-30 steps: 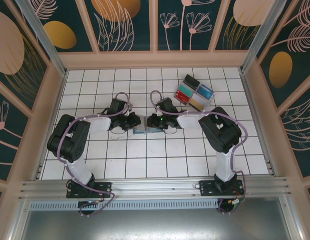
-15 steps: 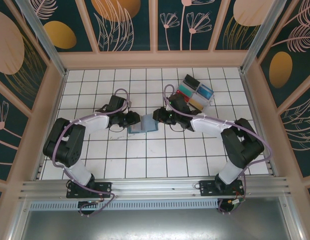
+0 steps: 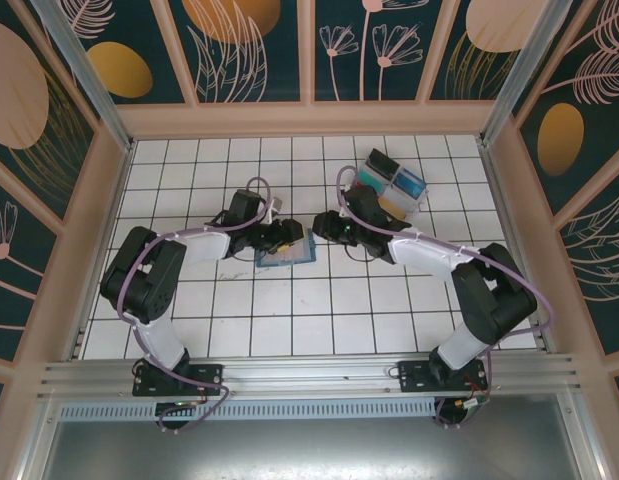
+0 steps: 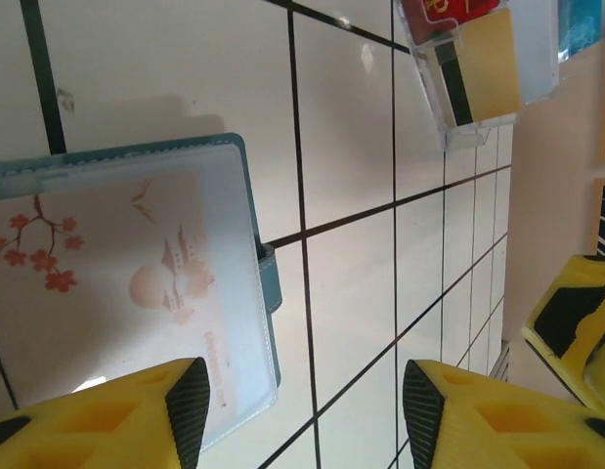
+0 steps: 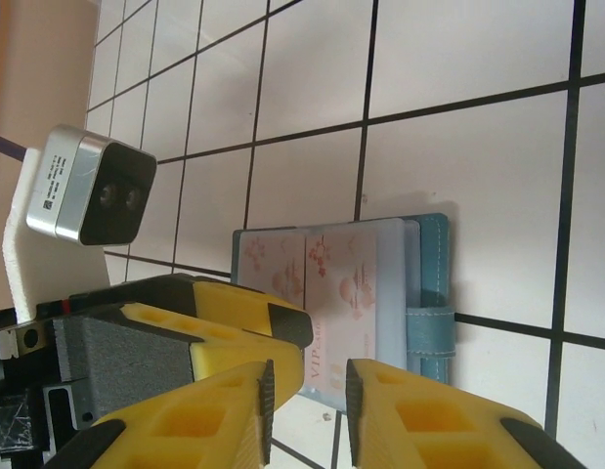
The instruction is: Take the credit cards out of the card holder
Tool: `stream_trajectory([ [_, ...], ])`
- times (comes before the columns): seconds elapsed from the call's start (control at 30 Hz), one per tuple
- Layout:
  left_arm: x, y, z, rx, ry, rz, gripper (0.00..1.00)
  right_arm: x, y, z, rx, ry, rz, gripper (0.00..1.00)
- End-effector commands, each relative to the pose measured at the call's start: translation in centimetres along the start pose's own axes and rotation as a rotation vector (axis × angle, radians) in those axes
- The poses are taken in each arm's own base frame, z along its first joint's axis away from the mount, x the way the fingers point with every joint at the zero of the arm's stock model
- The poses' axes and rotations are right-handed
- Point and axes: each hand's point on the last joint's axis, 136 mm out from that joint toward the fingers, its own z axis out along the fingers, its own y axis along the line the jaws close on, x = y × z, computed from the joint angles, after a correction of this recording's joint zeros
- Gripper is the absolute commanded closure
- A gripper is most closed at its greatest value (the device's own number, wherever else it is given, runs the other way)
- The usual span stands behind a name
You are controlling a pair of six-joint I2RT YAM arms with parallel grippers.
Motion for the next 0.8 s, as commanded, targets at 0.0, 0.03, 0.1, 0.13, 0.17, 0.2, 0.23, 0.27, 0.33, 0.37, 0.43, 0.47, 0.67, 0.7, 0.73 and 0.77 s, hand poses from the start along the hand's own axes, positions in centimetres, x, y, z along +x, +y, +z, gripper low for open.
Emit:
stream_trajectory([
  [0.0, -1.3, -1.3, -0.9, -0.002, -0.049, 0.044, 0.42, -0.5, 0.4, -0.2, -0.006, -0.013, -0.017, 0.71],
  [0.03, -1.5, -0.8, -1.4, -0.05, -0.072, 0.049, 0.41, -0.4, 0.4, 0.2, -0.001, 0.001, -0.024, 0.72],
  [0.1, -1.7, 0.9, -2.0, -0.13, -0.099, 0.026, 0.44, 0.4, 0.2, 1.2, 0.02, 0.04, -0.039, 0.73],
  [0.13, -2.0, 0.9, -2.8, -0.149, -0.125, 0.022, 0.46, 0.8, 0.2, 1.7, 0.03, 0.058, -0.047, 0.74],
  [0.17, -1.9, 1.6, -3.0, -0.178, -0.131, 0.008, 0.49, 1.2, 0.0, 2.3, 0.042, 0.076, -0.051, 0.76],
  [0.2, -1.8, 2.2, -3.0, -0.199, -0.136, -0.002, 0.51, 1.5, -0.1, 2.8, 0.049, 0.09, -0.051, 0.77],
  [0.23, -1.7, 2.8, -3.0, -0.216, -0.137, -0.013, 0.53, 1.8, -0.2, 3.3, 0.054, 0.109, -0.05, 0.78],
  [0.27, -1.5, 3.2, -2.9, -0.222, -0.137, -0.019, 0.55, 2.2, -0.2, 3.9, 0.055, 0.126, -0.049, 0.79],
  [0.33, -1.3, 3.6, -2.7, -0.22, -0.135, -0.033, 0.59, 2.8, -0.3, 4.8, 0.062, 0.158, -0.047, 0.8],
  [0.37, -1.3, 3.5, -2.5, -0.211, -0.133, -0.037, 0.6, 3.0, -0.3, 5.3, 0.062, 0.171, -0.045, 0.8],
  [0.43, -1.1, 4.3, -1.9, -0.222, -0.117, -0.055, 0.61, 3.6, -0.7, 6.0, 0.067, 0.197, -0.038, 0.81],
  [0.47, -1.0, 4.7, -1.8, -0.234, -0.116, -0.061, 0.61, 3.9, -0.8, 6.2, 0.069, 0.208, -0.035, 0.8],
  [0.67, -0.4, 6.8, -1.1, -0.288, -0.094, -0.097, 0.6, 5.3, -3.5, 7.5, 0.141, 0.253, -0.008, 0.81],
  [0.7, -0.3, 7.0, -1.0, -0.293, -0.092, -0.101, 0.6, 5.5, -3.8, 7.6, 0.148, 0.258, -0.004, 0.81],
  [0.73, -0.2, 7.3, -1.0, -0.3, -0.091, -0.109, 0.59, 5.9, -4.4, 7.8, 0.163, 0.268, 0.003, 0.81],
  [0.77, 0.0, 7.5, -1.0, -0.305, -0.089, -0.114, 0.59, 6.2, -4.7, 7.9, 0.17, 0.275, 0.008, 0.81],
])
